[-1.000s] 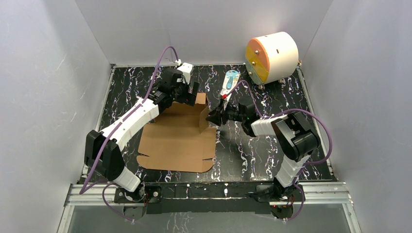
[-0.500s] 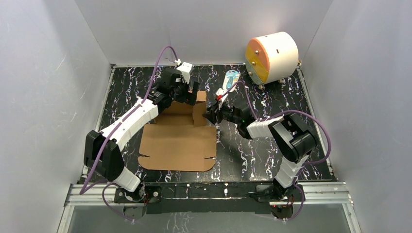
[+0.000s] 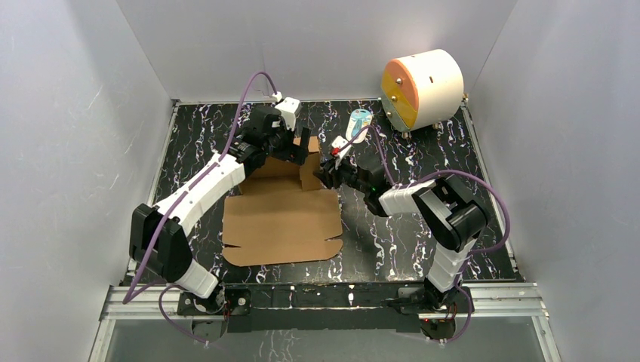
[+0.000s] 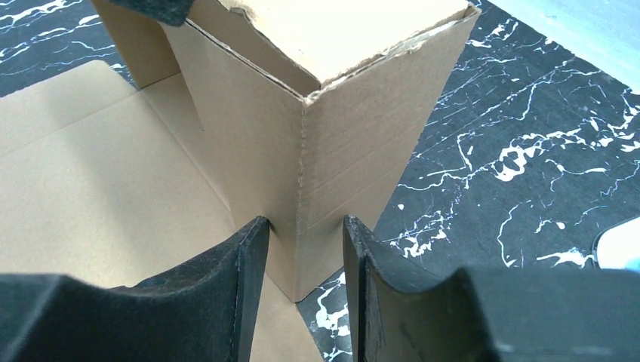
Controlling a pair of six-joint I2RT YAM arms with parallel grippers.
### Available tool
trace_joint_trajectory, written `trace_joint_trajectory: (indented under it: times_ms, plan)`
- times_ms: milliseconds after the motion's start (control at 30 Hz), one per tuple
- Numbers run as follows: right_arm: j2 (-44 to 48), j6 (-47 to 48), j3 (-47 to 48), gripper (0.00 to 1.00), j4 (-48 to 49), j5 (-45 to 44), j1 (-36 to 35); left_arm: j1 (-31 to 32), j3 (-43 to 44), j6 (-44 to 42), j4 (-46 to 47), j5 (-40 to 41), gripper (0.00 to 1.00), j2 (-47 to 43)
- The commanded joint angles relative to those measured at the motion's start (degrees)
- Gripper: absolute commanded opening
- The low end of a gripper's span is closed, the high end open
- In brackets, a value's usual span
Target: Fold the paper box
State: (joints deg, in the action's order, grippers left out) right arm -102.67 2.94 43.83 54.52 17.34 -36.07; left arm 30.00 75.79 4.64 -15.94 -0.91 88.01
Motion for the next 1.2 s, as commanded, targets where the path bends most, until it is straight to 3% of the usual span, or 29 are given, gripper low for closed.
trace_joint_trajectory:
  times_ms: [0, 267, 600, 1167]
  plan:
    - [-1.17, 2.22, 3.16, 0.48, 5.67, -4.43, -0.63, -0.03, 0.75, 0.92, -3.99, -3.43, 0.91, -2.66]
    - [-2.56, 2.86, 4.71, 0.46, 5.42, -3.36, -0.91, -1.56, 5.82, 1.75, -6.46, -3.12, 0.92, -3.1]
    - [-4.54, 4.15, 7.45, 0.47, 4.48, -0.15, -0.92, -9.05, 12.83, 2.87, -6.51, -5.45, 0.92, -0.34]
    - [-7.99, 7.24, 10.85, 0.52, 4.74, 3.24, -0.87, -14.78, 21.55, 5.29, -11.28, -24.17, 0.91, 15.3]
